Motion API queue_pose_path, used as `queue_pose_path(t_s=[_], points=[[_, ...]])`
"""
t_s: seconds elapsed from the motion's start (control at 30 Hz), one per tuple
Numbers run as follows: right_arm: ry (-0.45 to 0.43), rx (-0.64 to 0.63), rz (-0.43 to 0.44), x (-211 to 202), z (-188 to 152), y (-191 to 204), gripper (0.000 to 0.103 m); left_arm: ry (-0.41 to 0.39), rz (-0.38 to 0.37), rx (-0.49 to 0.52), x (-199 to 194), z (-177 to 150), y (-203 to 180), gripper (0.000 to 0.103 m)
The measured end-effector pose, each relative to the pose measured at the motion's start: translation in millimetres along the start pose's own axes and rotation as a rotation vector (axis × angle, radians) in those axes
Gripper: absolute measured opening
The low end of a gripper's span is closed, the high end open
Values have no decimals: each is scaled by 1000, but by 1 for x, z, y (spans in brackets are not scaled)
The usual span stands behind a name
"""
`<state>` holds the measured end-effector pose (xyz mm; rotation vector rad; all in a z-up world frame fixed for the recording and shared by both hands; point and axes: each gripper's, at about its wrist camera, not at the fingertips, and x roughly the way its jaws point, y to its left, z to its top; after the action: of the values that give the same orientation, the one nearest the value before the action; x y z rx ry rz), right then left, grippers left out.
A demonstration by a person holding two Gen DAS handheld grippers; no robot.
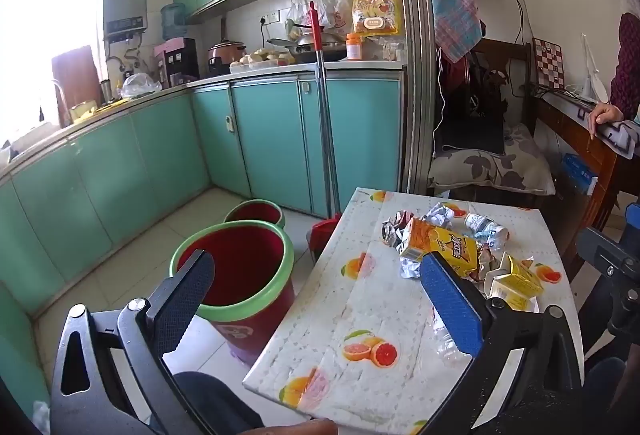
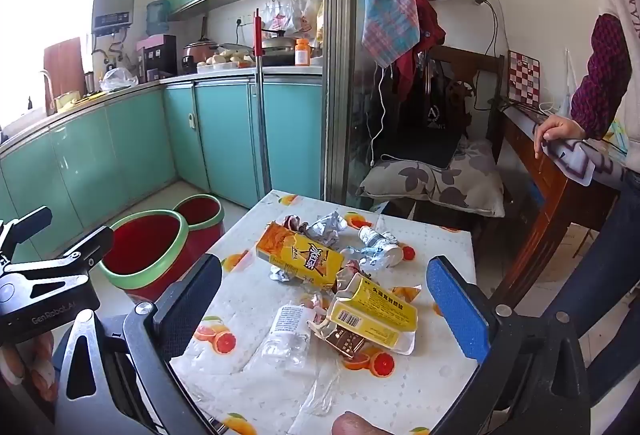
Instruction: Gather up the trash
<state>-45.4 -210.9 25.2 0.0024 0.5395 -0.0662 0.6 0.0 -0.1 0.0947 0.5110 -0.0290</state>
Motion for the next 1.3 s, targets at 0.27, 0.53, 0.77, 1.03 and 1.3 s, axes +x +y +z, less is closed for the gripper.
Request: queue_pose_path(t_s=[0.27, 0.53, 0.77, 1.03, 1.3], points=[[-2, -27, -13, 0, -3, 2, 103, -4, -9, -34, -4, 5, 5, 103], [-11, -26, -12, -5, 3, 4, 103, -16, 1, -29, -1, 2, 5, 103], [-2, -19, -8, -2, 3, 2, 103, -19, 2, -27, -1, -2, 3, 103], [10, -19, -14, 2, 2, 3, 103, -8, -3, -33, 1, -4, 4, 103], [9, -17, -14, 3, 3, 2, 103, -9, -3, -27, 2, -1, 4, 103]])
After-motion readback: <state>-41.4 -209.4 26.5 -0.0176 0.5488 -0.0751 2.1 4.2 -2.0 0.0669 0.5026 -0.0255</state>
